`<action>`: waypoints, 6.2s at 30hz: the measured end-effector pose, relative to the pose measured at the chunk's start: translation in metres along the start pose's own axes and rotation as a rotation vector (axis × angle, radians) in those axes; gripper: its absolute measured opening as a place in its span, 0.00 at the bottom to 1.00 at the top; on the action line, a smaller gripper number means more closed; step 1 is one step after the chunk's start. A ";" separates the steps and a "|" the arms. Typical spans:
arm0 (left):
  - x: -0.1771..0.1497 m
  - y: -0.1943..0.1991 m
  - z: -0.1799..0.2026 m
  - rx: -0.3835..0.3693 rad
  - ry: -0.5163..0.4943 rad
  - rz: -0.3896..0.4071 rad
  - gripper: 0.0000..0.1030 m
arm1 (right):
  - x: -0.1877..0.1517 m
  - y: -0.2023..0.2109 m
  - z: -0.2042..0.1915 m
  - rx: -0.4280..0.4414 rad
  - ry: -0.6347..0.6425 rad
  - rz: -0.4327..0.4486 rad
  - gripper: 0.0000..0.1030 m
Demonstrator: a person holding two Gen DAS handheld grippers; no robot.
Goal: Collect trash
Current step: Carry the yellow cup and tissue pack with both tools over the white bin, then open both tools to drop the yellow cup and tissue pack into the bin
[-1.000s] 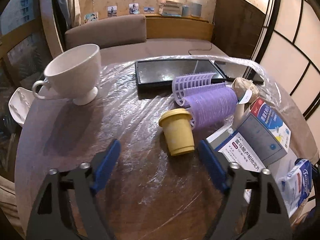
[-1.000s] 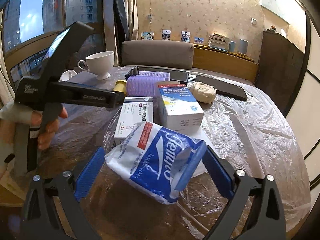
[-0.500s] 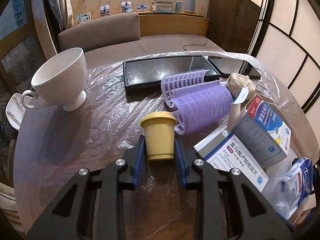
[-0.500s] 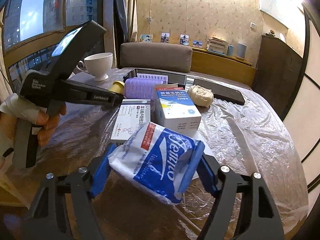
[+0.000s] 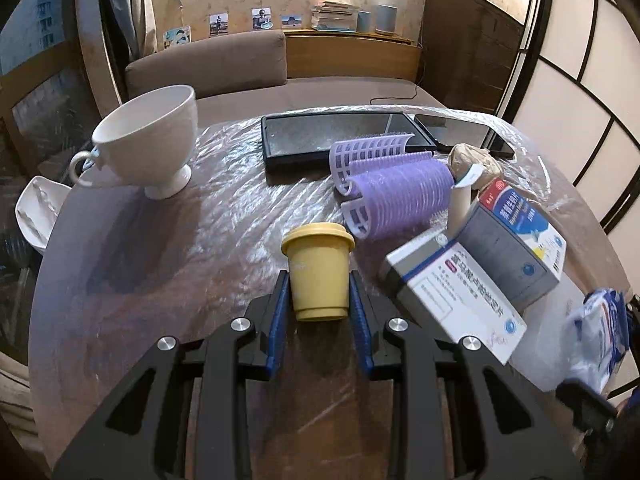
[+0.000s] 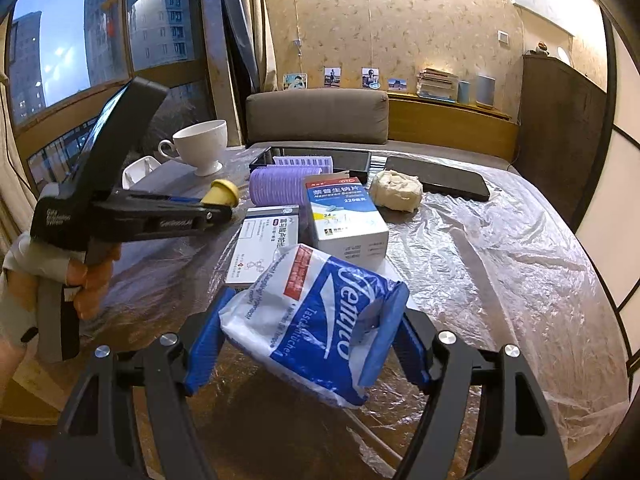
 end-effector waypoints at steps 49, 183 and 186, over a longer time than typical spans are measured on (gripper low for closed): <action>-0.080 0.089 0.046 -0.076 0.011 0.079 0.30 | -0.015 0.026 0.003 0.031 0.031 -0.044 0.70; -0.217 0.081 0.140 -0.171 -0.046 -0.098 0.72 | -0.170 0.060 -0.015 0.118 0.066 -0.314 0.90; -0.213 0.087 0.136 -0.165 -0.044 -0.084 0.72 | -0.157 0.070 -0.010 0.098 0.074 -0.265 0.90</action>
Point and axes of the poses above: each gripper's, at about its wrist camera, not at the fingertips, and y roughly against the way its jaws point, z to its right, x to its top, the point moved 9 cm from there along -y, roughly the way its jaws point, and after that the axes turned 9 degrees about -y, right-handed, at the moved point
